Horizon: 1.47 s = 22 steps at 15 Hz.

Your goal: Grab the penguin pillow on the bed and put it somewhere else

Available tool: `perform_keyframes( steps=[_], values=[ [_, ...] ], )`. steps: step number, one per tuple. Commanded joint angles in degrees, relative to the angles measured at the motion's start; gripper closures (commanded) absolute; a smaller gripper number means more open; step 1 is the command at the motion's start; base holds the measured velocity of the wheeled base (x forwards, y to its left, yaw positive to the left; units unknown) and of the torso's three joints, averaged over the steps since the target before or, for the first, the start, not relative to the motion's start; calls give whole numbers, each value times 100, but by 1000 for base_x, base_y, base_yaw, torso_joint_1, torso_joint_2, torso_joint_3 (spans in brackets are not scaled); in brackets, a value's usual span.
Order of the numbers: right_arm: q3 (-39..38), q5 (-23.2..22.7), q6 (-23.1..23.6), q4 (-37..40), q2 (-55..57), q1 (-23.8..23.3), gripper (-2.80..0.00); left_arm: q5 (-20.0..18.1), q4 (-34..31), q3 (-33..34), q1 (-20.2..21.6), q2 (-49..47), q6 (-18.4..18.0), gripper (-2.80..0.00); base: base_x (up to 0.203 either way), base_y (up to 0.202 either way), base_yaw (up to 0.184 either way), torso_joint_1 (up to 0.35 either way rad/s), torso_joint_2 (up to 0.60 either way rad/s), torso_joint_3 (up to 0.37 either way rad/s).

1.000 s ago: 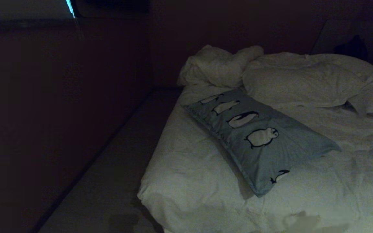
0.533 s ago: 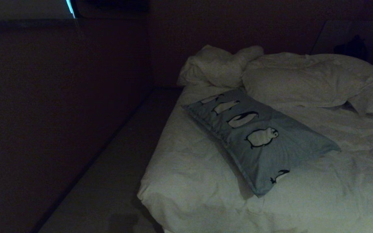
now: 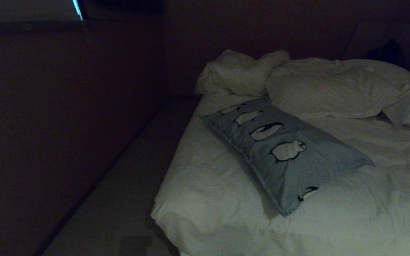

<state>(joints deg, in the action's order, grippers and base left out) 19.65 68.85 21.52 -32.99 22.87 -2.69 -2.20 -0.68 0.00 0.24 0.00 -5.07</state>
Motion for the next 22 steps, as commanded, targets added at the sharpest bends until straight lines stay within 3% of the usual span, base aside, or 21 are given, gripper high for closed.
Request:
perform_keyframes(
  steps=[1, 12, 15, 22],
  values=[
    [-103, 41, 10, 38, -228, -4, 0, 1, -2, 9, -6, 9, -3, 0, 0, 0, 0, 0, 0, 0],
    [-294, -9, 45, 213, -1143, 70, 0, 1, 3, 9, -7, 9, -3, 0, 0, 0, 0, 0, 0, 0],
    [-252, -29, 38, 619, -1475, 222, 0, 1, -3, 9, 2, 9, -3, 0, 0, 0, 0, 0, 0, 0],
    [-242, -1390, 37, 754, -1962, 225, 0, 1, 6, 9, 0, 9, -3, 0, 0, 0, 0, 0, 0, 0]
  ],
)
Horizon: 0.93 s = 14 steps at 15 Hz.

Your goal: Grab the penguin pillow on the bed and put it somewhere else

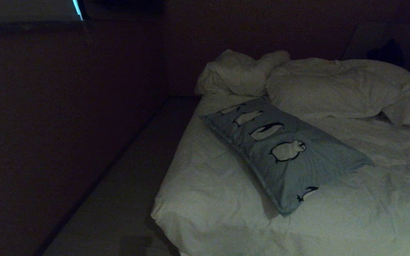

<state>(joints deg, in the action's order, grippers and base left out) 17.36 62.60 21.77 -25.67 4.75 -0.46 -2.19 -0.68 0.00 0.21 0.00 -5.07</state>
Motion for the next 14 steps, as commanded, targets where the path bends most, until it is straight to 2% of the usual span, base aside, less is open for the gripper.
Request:
perform_keyframes(
  steps=[1, 3, 5, 8, 14],
  values=[
    [-10, -1000, 11, 148, -247, 2, 0, 0, -2, 9, 4, 9, -3, 0, 0, 0, 0, 0, 0, 0],
    [-7, -1720, -86, 571, -452, 2, 0, 0, -2, 9, 6, 9, -3, 0, 0, 0, 0, 0, 0, 0],
    [-3, -2336, -422, 1079, -466, 2, 0, 0, -2, 9, 5, 9, -3, 0, 0, 0, 0, 0, 0, 0],
    [9, -3069, -716, 1737, -467, 2, 0, 0, -2, 9, -3, 9, -3, 0, 0, 0, 0, 0, 0, 0],
    [57, -4551, -1319, 2484, -472, 2, 0, 0, -2, 9, -3, 9, -3, 0, 0, 0, 0, 0, 0, 0]
  ],
)
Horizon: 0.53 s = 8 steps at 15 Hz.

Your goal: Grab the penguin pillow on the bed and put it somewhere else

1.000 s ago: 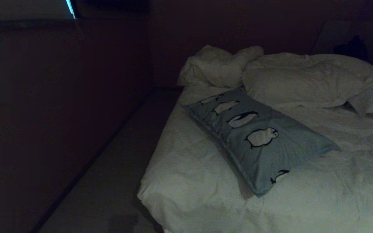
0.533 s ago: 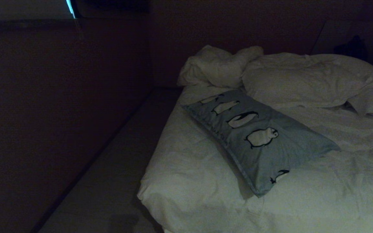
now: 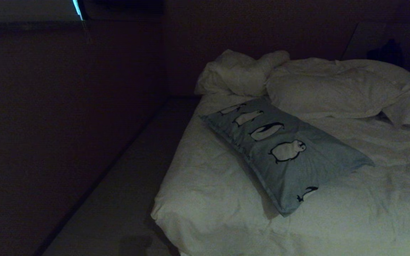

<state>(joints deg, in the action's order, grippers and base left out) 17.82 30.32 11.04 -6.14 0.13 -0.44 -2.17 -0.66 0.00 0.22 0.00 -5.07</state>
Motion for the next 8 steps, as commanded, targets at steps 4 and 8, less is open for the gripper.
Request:
perform_keyframes(
  steps=[4, 8],
  values=[
    [-17, -1930, -562, 631, -13, 1, 0, -2, 1, 9, 4, 9, -3, 0, 0, 0, 0, 0, 0, 0],
    [-137, -2227, -770, 662, -13, 1, 0, -2, 4, 9, 4, 9, -3, 0, 0, 0, 0, 0, 0, 0]
  ],
)
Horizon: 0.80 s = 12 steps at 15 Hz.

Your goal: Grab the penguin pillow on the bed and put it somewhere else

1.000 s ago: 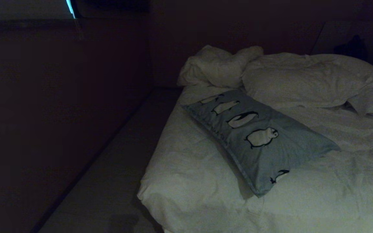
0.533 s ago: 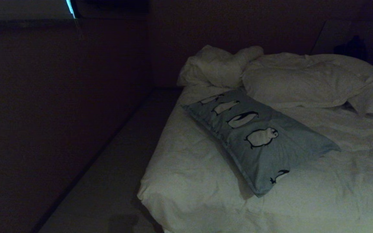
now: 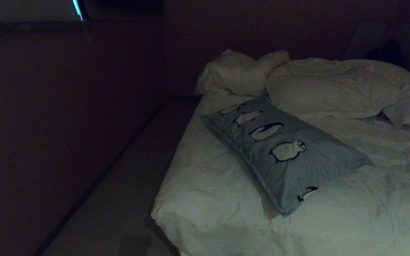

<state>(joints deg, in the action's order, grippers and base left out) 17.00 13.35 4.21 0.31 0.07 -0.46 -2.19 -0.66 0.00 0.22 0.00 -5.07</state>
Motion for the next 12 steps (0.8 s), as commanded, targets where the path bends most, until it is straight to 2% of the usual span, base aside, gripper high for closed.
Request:
perform_keyframes(
  steps=[1, 12],
  values=[
    [-114, -548, -87, 30, -7, 2, 0, 0, -4, 9, 3, 9, -3, 0, 0, 0, 0, 0, 0, 0],
    [-798, -894, -173, 22, -7, 2, 0, 0, -4, 9, -4, 9, -3, 0, 0, 0, 0, 0, 0, 0]
  ],
)
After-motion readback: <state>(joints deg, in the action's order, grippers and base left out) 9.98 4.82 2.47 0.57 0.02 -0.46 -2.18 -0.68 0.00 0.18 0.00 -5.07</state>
